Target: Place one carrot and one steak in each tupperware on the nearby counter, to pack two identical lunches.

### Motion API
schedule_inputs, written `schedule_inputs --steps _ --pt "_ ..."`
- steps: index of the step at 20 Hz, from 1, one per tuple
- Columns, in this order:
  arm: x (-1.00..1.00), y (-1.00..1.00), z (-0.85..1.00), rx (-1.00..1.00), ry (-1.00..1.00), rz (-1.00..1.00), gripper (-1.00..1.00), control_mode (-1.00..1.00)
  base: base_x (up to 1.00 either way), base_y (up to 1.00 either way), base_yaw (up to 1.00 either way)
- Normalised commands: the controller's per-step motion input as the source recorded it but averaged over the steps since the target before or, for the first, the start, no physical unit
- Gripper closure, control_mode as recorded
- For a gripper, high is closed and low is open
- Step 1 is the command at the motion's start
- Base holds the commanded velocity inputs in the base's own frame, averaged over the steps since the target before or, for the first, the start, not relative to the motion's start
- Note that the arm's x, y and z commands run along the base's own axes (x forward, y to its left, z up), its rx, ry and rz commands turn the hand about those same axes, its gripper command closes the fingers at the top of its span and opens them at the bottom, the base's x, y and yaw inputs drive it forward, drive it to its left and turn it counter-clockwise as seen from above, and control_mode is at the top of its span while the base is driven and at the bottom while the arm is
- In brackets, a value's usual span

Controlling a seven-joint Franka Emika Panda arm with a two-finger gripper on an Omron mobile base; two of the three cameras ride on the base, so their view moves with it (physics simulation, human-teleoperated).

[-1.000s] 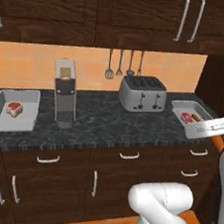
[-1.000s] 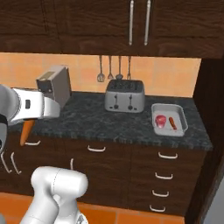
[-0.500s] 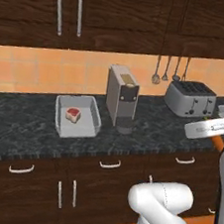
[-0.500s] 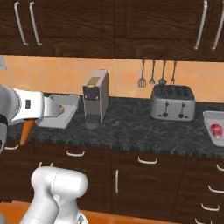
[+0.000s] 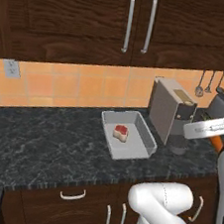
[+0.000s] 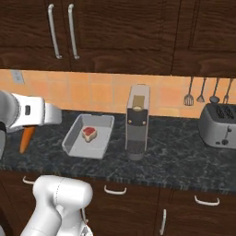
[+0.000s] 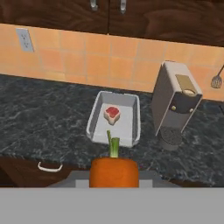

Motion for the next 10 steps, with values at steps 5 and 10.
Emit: schedule_inputs --steps 5,10 --pt "0.03 0.19 -0.18 0.0 0.0 0.0 1.0 -1.0 0.12 0.17 0.0" --pt "0.61 0.24 -0.76 -0.02 0.1 0.01 1.0 -1.0 0.0 0.0 0.0"
